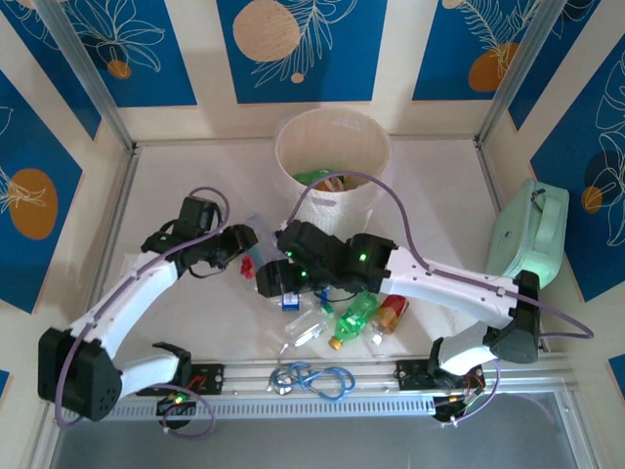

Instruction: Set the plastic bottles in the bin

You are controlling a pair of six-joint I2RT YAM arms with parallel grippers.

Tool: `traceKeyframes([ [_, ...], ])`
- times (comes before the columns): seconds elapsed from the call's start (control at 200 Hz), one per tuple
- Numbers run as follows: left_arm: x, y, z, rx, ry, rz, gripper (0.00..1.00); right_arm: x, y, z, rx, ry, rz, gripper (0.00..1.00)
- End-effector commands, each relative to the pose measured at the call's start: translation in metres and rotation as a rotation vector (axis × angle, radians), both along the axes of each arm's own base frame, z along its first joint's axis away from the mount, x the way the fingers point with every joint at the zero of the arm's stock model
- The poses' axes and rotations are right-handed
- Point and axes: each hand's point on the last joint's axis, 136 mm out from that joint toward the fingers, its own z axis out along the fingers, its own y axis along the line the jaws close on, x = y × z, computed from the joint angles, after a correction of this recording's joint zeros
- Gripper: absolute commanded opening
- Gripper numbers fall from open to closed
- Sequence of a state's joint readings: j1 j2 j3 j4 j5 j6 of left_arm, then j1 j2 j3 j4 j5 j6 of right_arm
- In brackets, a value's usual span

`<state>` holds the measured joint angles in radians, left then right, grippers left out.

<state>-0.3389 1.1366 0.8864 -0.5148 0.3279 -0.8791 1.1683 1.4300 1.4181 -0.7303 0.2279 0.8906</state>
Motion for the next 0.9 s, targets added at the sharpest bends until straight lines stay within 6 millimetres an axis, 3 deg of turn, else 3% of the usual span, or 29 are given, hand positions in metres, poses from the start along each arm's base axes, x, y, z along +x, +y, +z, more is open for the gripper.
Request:
traceKeyframes([
  [0.0,0.008,-0.023,0.069,-0.238,-0.131,-0.032,0.6,0.006,-0.005,0.056,0.207,0.005,0.027,0.77],
  [0.15,0.017,-0.042,0.129,-0.465,-0.258,-0.067,0.61,0.017,-0.022,0.079,0.322,0.044,0.037,0.83],
  [0.38,0.017,-0.06,0.188,-0.743,-0.368,-0.164,0.61,0.026,-0.027,0.112,0.495,0.066,0.088,0.89],
  [0.54,0.011,-0.062,0.201,-0.755,-0.394,-0.202,0.61,0.036,-0.029,0.116,0.477,0.053,0.067,0.89],
  [0.895,0.001,-0.065,0.235,-0.943,-0.471,-0.272,0.62,0.047,-0.009,0.131,0.548,0.068,0.097,0.87],
])
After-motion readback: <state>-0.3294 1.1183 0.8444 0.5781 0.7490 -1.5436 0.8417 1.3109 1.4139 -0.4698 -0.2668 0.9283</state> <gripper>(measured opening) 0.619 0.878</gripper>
